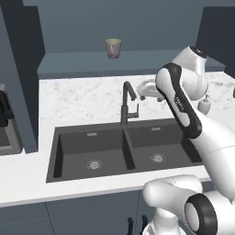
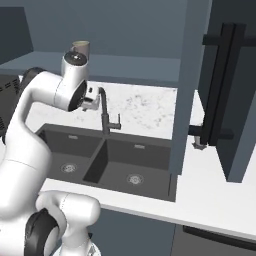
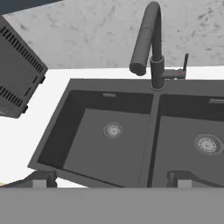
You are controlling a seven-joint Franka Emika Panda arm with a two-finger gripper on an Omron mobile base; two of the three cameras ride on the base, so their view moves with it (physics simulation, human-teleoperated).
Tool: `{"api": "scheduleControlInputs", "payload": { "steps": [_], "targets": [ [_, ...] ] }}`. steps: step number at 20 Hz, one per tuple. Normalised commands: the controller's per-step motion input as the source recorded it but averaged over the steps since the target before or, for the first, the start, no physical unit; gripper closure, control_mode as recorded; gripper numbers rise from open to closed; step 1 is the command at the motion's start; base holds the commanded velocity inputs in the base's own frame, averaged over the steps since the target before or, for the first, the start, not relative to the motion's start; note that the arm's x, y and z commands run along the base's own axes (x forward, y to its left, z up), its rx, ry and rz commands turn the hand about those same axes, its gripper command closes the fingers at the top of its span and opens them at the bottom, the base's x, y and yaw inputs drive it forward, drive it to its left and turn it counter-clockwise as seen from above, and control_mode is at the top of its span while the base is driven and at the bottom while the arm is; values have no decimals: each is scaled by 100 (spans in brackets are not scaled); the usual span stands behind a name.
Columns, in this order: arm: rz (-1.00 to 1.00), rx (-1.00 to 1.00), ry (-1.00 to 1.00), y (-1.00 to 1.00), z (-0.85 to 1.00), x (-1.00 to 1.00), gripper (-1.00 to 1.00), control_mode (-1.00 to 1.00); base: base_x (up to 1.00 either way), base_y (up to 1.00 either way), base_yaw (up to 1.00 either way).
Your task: Gather all objects into one cabinet and sort the glasses and bowls to opposite sides.
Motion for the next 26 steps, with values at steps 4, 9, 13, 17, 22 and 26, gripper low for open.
{"api": "scheduleControlInputs", "payload": {
  "steps": [4, 9, 13, 17, 22, 26],
  "targets": [
    [-1, -11, -7, 46, 70, 0, -100, -100, 0, 0, 0],
    [-10, -25, -1, 23, 72, 0, -100, -100, 0, 0, 0],
    [-14, -15, 0, 4, 60, 13, -100, -100, 0, 0, 0],
    [-5, 1, -10, 4, 25, 28, -100, -100, 0, 0, 0],
    [1, 21, -39, 3, -4, 0, -100, -100, 0, 0, 0],
    [0, 4, -38, 22, -9, 0, -100, -100, 0, 0, 0]
  ]
}}
